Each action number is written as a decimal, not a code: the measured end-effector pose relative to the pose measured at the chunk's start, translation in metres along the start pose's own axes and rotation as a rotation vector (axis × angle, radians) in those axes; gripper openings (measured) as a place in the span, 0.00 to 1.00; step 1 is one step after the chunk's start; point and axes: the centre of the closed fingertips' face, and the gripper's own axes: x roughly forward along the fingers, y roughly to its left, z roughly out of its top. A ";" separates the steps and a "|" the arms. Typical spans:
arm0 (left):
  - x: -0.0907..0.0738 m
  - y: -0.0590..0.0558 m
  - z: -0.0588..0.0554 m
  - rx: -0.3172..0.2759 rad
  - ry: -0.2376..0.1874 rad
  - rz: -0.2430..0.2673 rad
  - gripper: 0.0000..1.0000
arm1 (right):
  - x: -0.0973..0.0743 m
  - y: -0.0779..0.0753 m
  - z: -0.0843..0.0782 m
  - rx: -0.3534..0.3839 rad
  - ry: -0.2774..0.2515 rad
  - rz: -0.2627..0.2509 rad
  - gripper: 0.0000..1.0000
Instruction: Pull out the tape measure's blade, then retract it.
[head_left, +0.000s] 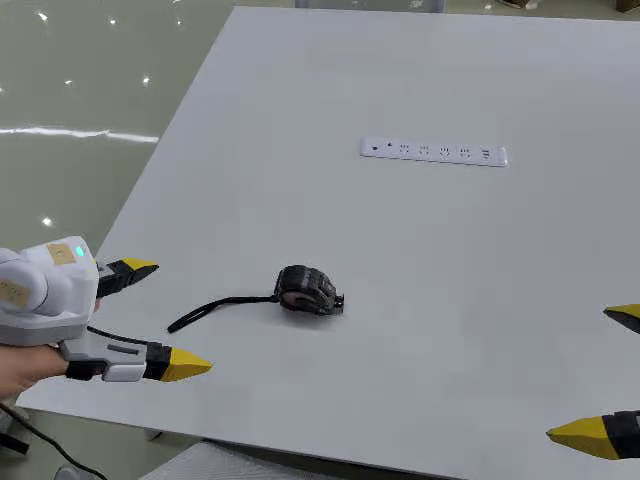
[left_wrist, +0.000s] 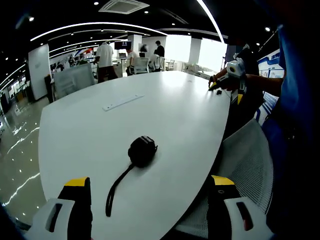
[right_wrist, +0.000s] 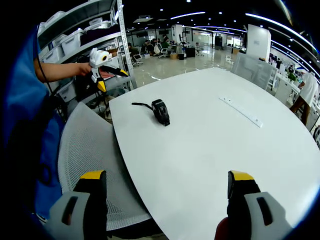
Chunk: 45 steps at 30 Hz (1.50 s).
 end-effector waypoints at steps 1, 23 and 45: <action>0.001 0.000 0.000 0.001 0.001 -0.001 0.93 | 0.002 0.000 0.001 -0.004 0.001 0.003 0.96; 0.043 -0.006 0.008 0.044 0.015 -0.043 0.89 | 0.063 0.007 0.016 -0.068 0.015 0.087 0.91; 0.091 -0.010 0.030 0.152 0.024 -0.108 0.84 | 0.115 0.015 0.045 -0.140 0.014 0.167 0.84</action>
